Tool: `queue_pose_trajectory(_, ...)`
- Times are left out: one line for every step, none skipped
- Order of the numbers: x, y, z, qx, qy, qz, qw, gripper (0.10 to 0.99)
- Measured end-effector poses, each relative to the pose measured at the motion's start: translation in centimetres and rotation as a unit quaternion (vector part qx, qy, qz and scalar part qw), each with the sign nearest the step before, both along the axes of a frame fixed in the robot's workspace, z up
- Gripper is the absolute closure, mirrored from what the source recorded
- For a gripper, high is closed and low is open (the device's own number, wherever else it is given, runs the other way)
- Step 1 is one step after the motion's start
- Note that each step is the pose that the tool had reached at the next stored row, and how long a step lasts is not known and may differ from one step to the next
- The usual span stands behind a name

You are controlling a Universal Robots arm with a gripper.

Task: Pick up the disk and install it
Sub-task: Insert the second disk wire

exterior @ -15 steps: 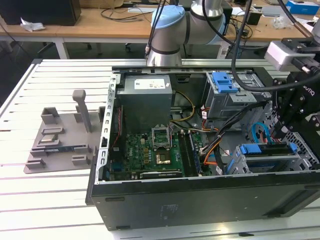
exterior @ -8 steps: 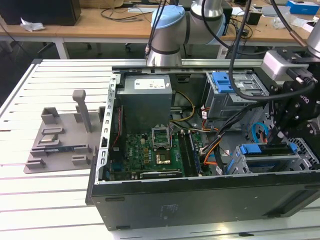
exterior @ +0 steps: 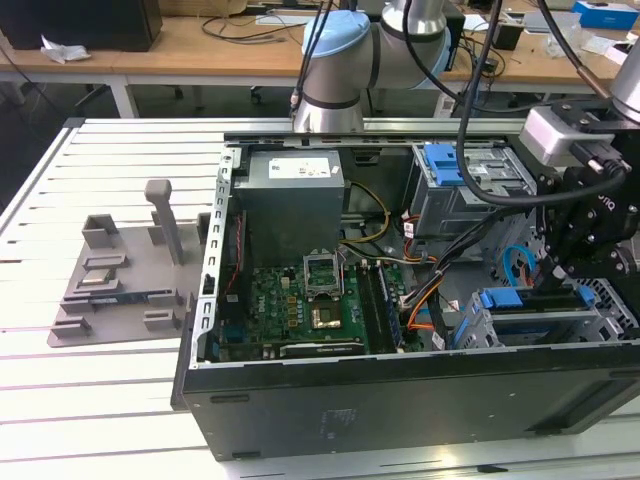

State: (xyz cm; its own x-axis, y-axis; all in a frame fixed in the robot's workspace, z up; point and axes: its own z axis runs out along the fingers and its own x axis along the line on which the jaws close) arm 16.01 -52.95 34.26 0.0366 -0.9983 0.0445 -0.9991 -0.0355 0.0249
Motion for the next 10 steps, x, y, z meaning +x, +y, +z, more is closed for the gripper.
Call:
queue_pose_trajectory(0.01, 0.00, 0.45, 0.0005, 0.0000, 0.000, 1.0000, 0.980)
queue_pose_trajectory(0.01, 0.00, 0.99, 0.0000, 0.0000, 0.000, 1.0000, 0.980)
queue_pose_trajectory(0.01, 0.00, 1.64, -0.0002, 0.0000, 0.000, 1.0000, 0.980)
queue_pose_trajectory(0.01, 0.00, 2.07, -0.0001, 0.0000, 0.000, 1.0000, 0.980)
queue_pose_trajectory(0.01, 0.00, 2.65, -0.0001, 0.0000, 0.000, 1.0000, 0.980)
queue_pose_trajectory(0.01, 0.00, 3.14, -0.0002, 0.0000, 0.000, 1.0000, 0.980)
queue_pose_trajectory(0.02, 0.00, 3.83, -0.0001, 0.0000, 0.000, 1.0000, 0.980)
queue_pose_trajectory(0.01, 0.00, 4.19, -0.0002, 0.0000, 0.000, 1.0000, 0.980)
queue_pose_trajectory(0.02, 0.00, 4.19, 0.0000, 0.0000, 0.000, 1.0000, 0.980)
queue_pose_trajectory(0.02, 0.00, 4.19, 0.0000, 0.0000, 0.000, 1.0000, 0.980)
